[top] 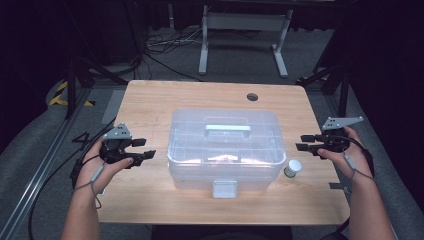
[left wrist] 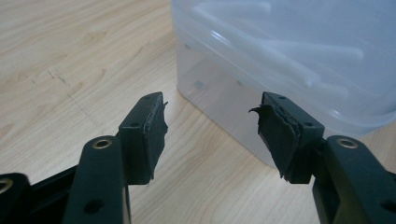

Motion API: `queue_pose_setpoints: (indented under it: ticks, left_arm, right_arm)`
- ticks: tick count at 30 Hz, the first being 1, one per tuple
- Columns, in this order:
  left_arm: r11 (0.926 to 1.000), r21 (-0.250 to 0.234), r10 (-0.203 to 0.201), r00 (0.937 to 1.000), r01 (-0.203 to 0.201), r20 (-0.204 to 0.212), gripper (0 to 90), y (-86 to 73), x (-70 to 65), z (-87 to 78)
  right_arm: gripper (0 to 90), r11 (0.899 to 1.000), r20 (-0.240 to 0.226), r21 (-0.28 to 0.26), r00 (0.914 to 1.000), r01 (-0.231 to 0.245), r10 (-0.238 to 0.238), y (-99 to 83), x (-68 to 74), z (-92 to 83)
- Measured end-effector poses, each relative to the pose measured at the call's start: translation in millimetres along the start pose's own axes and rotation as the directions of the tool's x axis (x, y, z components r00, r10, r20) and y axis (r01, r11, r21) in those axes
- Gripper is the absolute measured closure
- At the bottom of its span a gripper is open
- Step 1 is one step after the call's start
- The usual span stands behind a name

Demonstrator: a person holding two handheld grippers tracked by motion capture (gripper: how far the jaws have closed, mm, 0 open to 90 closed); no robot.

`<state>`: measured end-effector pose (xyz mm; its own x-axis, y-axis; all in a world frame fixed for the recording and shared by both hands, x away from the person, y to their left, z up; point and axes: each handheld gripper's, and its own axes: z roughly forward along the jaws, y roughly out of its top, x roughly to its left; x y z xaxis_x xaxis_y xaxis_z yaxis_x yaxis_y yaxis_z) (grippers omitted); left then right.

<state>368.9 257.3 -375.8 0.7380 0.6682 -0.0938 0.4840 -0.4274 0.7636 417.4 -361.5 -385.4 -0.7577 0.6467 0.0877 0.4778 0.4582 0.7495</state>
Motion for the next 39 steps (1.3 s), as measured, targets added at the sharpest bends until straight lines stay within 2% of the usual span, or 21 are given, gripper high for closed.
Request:
queue_pose_setpoints:
  ticks: [2,8,11,13,17,19,22,28,30,34,39]
  left_arm:
    - [0.9999,-0.006,-0.012,0.9999,0.012,-0.001,43.2,1.2,-1.6,0.3]
    - [0.9993,-0.034,-0.014,0.9999,0.014,0.004,43.5,5.7,-5.7,-1.7]
    - [0.9988,-0.045,-0.021,0.9997,0.021,0.011,44.0,6.8,-6.7,-2.5]
    - [0.9990,-0.040,-0.017,0.9998,0.017,0.009,44.4,8.8,-8.6,-3.8]
    - [0.9977,-0.067,-0.002,0.9998,0.004,0.021,45.6,16.8,-16.6,-7.0]
    - [0.9986,-0.051,0.013,0.9994,-0.011,0.032,46.1,18.8,-18.1,-4.5]
    - [0.9993,-0.035,0.015,0.9982,-0.013,0.059,46.7,22.5,-17.2,-2.6]
    - [0.9977,-0.054,0.046,0.9960,-0.042,0.077,47.3,41.2,-19.7,-5.2]
    - [0.9972,-0.067,0.041,0.9954,-0.035,0.086,47.6,47.5,-21.1,-5.5]
    - [0.9965,-0.051,0.070,0.9948,-0.067,0.073,49.5,63.2,-27.0,-6.8]
    - [0.9943,-0.068,0.089,0.9914,-0.082,0.097,48.8,79.8,-32.6,-11.6]
  right_arm:
    - [54.9,1.000,-0.008,-0.003,1.0000,-0.003,0.003,0.3,0.9,0.3]
    - [54.9,1.000,-0.032,-0.001,0.9995,0.009,-0.009,0.5,1.8,2.4]
    - [54.4,1.000,-0.026,0.000,0.9996,0.012,-0.012,0.8,2.0,1.6]
    - [54.8,1.000,-0.006,0.011,1.0000,0.003,-0.002,0.6,3.0,-1.1]
    - [55.8,1.000,0.007,-0.012,1.0000,-0.001,0.002,0.5,4.4,-8.1]
    - [55.9,1.000,0.011,-0.016,0.9999,0.002,-0.002,-0.4,4.9,-9.7]
    - [56.8,1.000,0.009,-0.017,1.0000,-0.003,0.003,-2.5,4.9,-11.2]
    - [60.4,1.000,0.007,0.010,1.0000,0.006,-0.006,-7.7,7.6,-9.7]
    - [60.3,1.000,0.009,0.014,1.0000,0.001,-0.001,-9.0,8.2,-9.3]
    - [60.0,1.000,0.010,0.012,1.0000,0.001,-0.001,-10.2,8.6,-8.7]
    - [58.9,1.000,0.013,0.006,0.9999,-0.008,0.008,-13.3,8.7,-10.3]
